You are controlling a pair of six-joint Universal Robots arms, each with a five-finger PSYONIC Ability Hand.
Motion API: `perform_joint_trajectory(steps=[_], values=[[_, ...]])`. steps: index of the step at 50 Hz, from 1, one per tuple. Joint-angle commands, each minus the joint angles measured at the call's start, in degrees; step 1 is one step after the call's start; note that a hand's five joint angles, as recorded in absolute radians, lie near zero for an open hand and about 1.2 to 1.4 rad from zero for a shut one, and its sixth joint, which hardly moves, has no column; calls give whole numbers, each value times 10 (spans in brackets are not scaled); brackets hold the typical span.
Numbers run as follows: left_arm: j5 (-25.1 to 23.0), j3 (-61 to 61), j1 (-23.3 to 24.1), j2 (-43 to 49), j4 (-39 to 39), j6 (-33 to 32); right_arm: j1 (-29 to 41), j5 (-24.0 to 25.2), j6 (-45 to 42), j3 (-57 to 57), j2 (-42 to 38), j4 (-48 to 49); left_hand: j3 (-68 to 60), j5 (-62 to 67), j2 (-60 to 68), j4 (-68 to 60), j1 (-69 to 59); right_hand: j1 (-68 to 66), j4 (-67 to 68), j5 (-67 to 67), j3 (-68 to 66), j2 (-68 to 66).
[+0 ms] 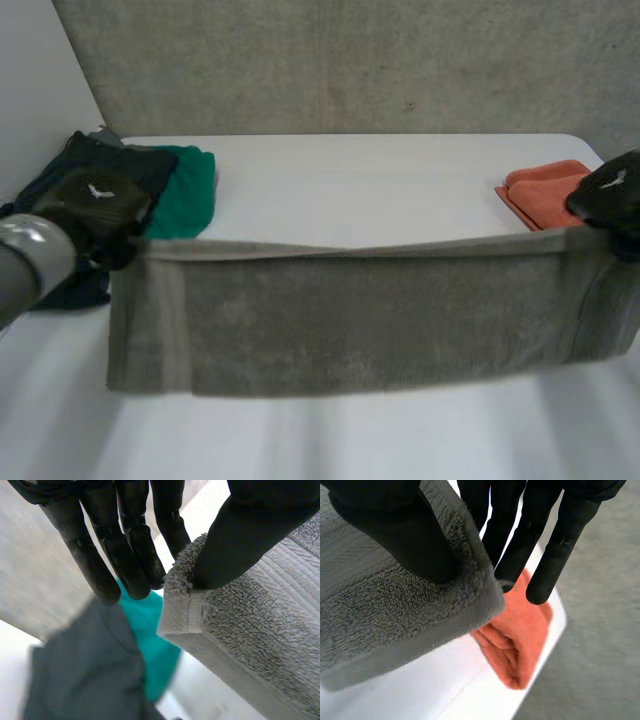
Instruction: Fold the laundry.
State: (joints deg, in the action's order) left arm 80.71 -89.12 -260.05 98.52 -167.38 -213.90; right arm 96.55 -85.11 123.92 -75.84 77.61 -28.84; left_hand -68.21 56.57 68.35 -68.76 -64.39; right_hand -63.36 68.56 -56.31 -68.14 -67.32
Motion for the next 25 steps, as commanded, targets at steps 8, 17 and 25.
perform_joint_trajectory(steps=[8, 17, 25], values=[[79, 433, 55, 230, -125, -77, 64, -43, 21, 227, -148, 333, -118, 134, 117, -112, -156, -166, 114, -137, -119, -127], [90, 415, 63, 176, -343, -14, 68, -45, 56, 188, -86, 562, -118, 134, 117, -112, -156, -166, 114, -137, -119, -127], [88, 279, 38, 171, -336, 38, 73, -41, 69, 128, -90, 492, -118, 134, 117, -112, -156, -166, 114, -137, -119, -127]])
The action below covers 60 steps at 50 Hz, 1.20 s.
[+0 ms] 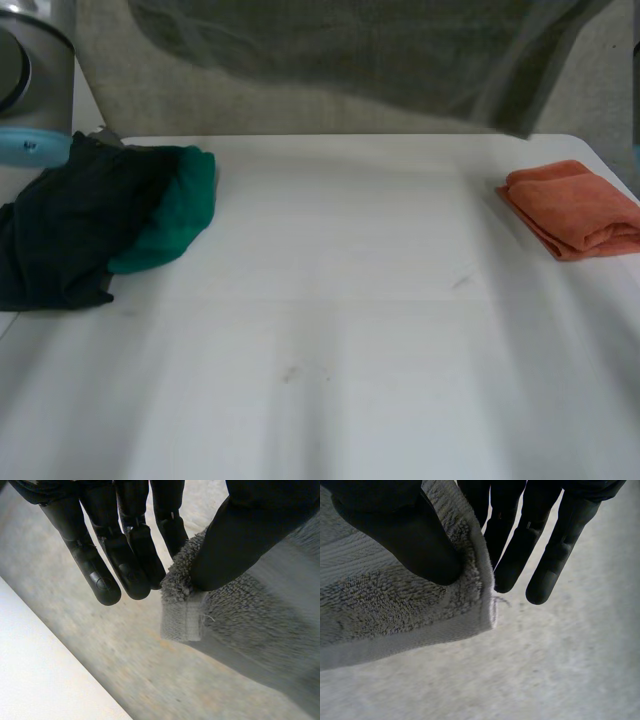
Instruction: Fold the laundry.
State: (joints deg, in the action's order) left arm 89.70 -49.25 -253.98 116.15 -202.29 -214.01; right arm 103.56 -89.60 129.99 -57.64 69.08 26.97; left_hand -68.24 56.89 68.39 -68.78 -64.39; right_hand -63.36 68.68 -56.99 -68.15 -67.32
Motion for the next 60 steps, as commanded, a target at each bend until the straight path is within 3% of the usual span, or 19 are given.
perform_joint_trajectory(steps=[1, 14, 20, 25, 28, 33, 42, 47, 55, 60], values=[[-3, -138, -25, -6, 12, 40, 3, 5, 9, -62, -6, -69, -118, 131, 116, -112, -156, -166, 113, -130, -119, -127], [-9, -405, -21, 9, 16, 32, -3, 17, 16, -225, -63, -158, -118, 131, 116, -112, -156, -166, 113, -130, -119, -127], [-8, -526, -26, -56, 41, 1, -11, 18, 6, -287, -39, -284, -118, 131, 116, -112, -156, -166, 113, -130, -119, -127], [-8, -647, -56, -166, 141, -82, -61, 26, -38, -365, 52, -478, -118, 131, 116, -112, -156, -166, 113, -130, -119, -127], [-8, -710, -75, -226, 222, -136, -100, 28, -89, -415, 93, -526, -118, 131, 116, -112, -156, -166, 113, -130, -119, -127], [-10, -758, -77, -273, 281, -167, -117, 25, -141, -458, 132, -529, -118, 131, 116, -112, -156, -166, 113, -130, -119, -127], [-8, -686, -65, -241, 259, -161, -114, 50, -106, -433, 120, -446, -118, 131, 116, -112, -156, -166, 113, -130, -119, -127], [-3, -572, -23, -146, 192, -127, -82, 48, -70, -372, 30, -350, -118, 131, 116, -112, -156, -166, 113, -130, -119, -127], [7, -406, -4, 6, 99, -82, -42, 0, -56, -257, -105, -250, -118, 131, 116, -112, -156, -166, 113, -130, -119, -127], [56, -298, 15, 108, 64, -84, -36, -6, -60, -192, -176, -202, -118, 131, 116, -112, -156, -166, 113, -130, -119, -127]])
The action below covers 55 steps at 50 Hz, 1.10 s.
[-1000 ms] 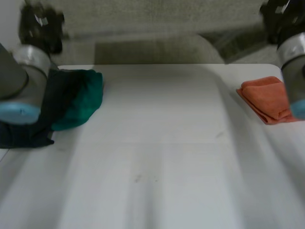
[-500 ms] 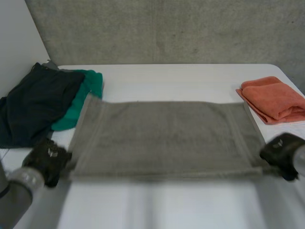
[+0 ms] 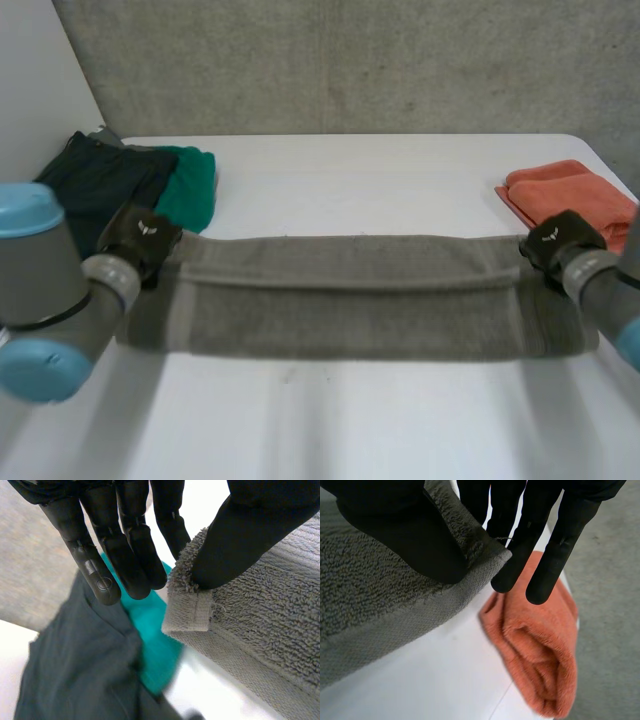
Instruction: Fold the laundry.
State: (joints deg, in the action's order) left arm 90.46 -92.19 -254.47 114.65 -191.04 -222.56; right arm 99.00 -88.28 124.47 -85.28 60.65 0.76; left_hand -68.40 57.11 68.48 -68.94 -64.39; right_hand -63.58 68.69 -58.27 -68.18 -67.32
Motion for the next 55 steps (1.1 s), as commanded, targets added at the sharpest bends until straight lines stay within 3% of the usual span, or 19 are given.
perform_joint_trajectory(steps=[1, 10, 11, 12, 13, 15, 22, 29, 37, 42, 48, 52, 55], values=[[56, 146, 22, 136, -50, 1, 9, -20, -4, 94, -99, 66, -116, 129, 115, -111, -156, -164, 113, -117, -118, -127], [75, 241, 33, 209, -54, -11, 15, -22, 0, 155, -153, 114, -116, 129, 115, -111, -156, -121, 70, -75, -76, -84], [75, 244, 35, 212, -54, -12, 17, -23, 0, 156, -155, 120, -41, 54, 40, -36, -81, 92, -143, 139, 138, 129], [75, 249, 39, 216, -54, -11, 20, -24, 0, 157, -157, 131, 314, -301, -315, 320, 274, 486, -537, 532, 532, 523], [75, 249, 42, 217, -54, -11, 21, -26, 1, 157, -157, 138, 458, -445, -458, 463, 417, 536, -587, 583, 582, 573], [74, 251, 49, 218, -55, -12, 23, -31, 2, 158, -156, 153, 584, -571, -585, 589, 544, 536, -587, 583, 582, 573], [74, 242, 78, 197, -61, -6, 37, -51, 49, 139, -110, 178, 584, -571, -585, 589, 544, 536, -587, 583, 582, 573], [74, 162, 79, 118, -62, -3, 30, -40, 110, 61, -1, 138, 584, -571, -585, 589, 544, 536, -587, 583, 582, 573], [59, 51, 76, 43, -65, 3, -27, 51, 157, -38, 52, -9, 584, -571, -585, 589, 544, 536, -587, 583, 582, 573], [39, -4, 80, 19, -83, 38, -50, 88, 171, -76, 51, -12, 584, -571, -585, 589, 544, 490, -541, 536, 536, 527], [37, -20, 84, 13, -93, 64, -69, 99, 171, -88, 34, 6, 584, -571, -585, 589, 544, 461, -512, 508, 507, 498], [37, -21, 84, 13, -93, 64, -73, 98, 172, -79, 1, 32, 584, -571, -585, 589, 544, 359, -410, 406, 405, 396], [37, -21, 84, 12, -94, 65, -86, 99, 168, -74, -13, 38, 584, -571, -585, 589, 544, 109, -160, 155, 154, 146]])
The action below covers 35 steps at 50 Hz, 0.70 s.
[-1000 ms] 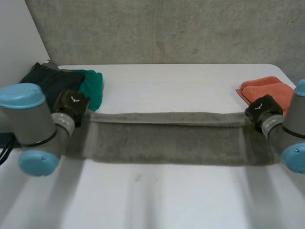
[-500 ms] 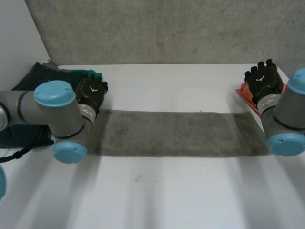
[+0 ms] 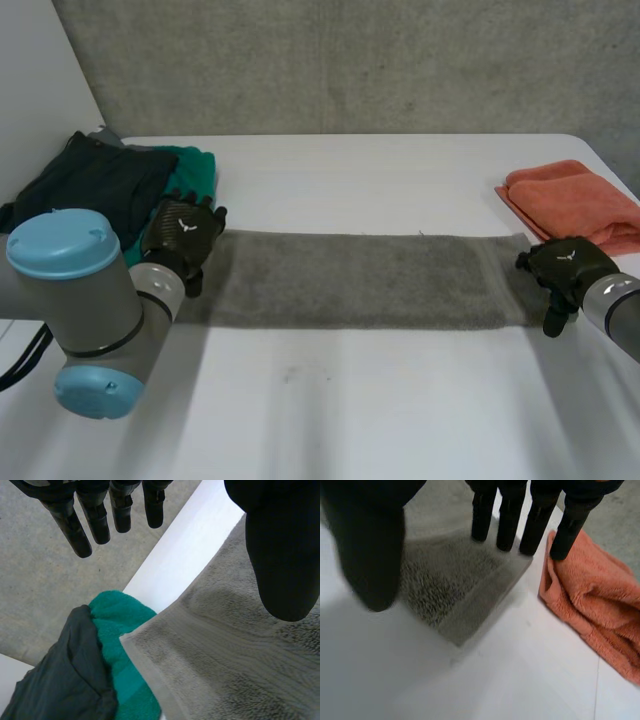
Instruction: Fold the laundry.
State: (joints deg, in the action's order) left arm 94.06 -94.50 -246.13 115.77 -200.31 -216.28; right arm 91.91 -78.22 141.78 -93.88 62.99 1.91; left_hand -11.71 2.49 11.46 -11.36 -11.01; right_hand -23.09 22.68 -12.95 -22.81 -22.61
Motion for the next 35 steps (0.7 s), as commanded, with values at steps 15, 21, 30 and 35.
perform_joint_trajectory(steps=[15, 21, 30, 35], values=[[0, -18, -2, -39, -1, 4, -152, -39, -79, -12, 60, 77, 17, -25, -15, 14, 10, -569, 573, -571, -572, -574], [-6, -31, -7, -56, -1, 5, -172, -56, -181, 7, 60, 79, 17, -25, -15, 14, 10, -569, 573, -571, -572, -574], [-6, -45, -9, -72, 0, 8, 25, -50, -86, 59, 72, 94, 17, -25, -15, 14, 10, -569, 573, -571, -572, -574], [-5, -53, -8, -91, 0, 24, 177, -41, -71, 99, 60, 111, 17, -25, -15, 14, 10, -569, 573, -571, -572, -574]])
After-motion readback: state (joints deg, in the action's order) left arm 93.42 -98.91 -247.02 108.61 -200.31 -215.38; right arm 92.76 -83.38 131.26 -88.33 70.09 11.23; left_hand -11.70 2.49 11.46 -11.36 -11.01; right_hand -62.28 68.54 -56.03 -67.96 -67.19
